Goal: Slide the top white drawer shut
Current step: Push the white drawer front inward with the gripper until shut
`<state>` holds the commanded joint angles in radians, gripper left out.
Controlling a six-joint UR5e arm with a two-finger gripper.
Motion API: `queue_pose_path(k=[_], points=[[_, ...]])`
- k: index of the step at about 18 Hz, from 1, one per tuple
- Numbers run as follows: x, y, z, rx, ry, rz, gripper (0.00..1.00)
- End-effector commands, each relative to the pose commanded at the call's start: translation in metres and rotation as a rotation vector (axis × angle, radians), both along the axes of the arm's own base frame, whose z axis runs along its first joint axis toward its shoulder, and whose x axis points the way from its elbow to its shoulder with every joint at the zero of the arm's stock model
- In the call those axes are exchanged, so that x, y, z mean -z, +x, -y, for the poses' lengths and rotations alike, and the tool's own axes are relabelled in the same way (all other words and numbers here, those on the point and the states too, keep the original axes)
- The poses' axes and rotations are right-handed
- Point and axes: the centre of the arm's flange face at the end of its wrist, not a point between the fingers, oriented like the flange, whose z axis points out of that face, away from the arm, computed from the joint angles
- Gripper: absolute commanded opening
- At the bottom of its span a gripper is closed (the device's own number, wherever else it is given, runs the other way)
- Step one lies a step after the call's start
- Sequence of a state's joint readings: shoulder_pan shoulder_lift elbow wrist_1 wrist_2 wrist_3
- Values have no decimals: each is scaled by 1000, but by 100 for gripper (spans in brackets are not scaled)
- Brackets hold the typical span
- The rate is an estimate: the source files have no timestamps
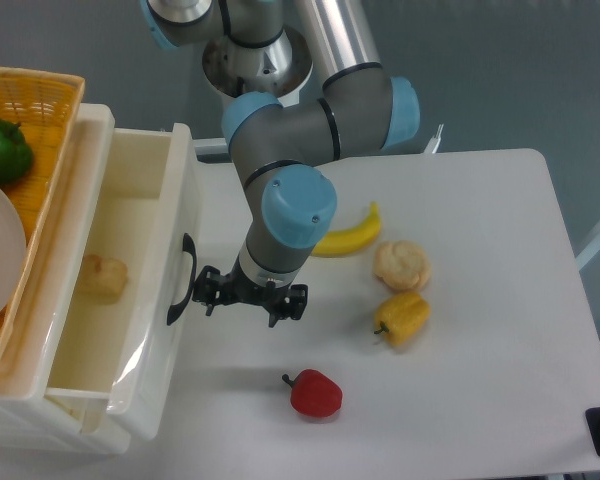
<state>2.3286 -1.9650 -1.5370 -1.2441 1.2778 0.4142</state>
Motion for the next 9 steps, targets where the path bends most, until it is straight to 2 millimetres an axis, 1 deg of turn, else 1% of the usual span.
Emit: queue_pose_path(k=[4, 6, 9], points=[[1, 9, -5, 17, -1, 1, 100], [3, 18, -10, 34, -3, 3, 100], [1, 24, -13, 43, -1, 1, 100]])
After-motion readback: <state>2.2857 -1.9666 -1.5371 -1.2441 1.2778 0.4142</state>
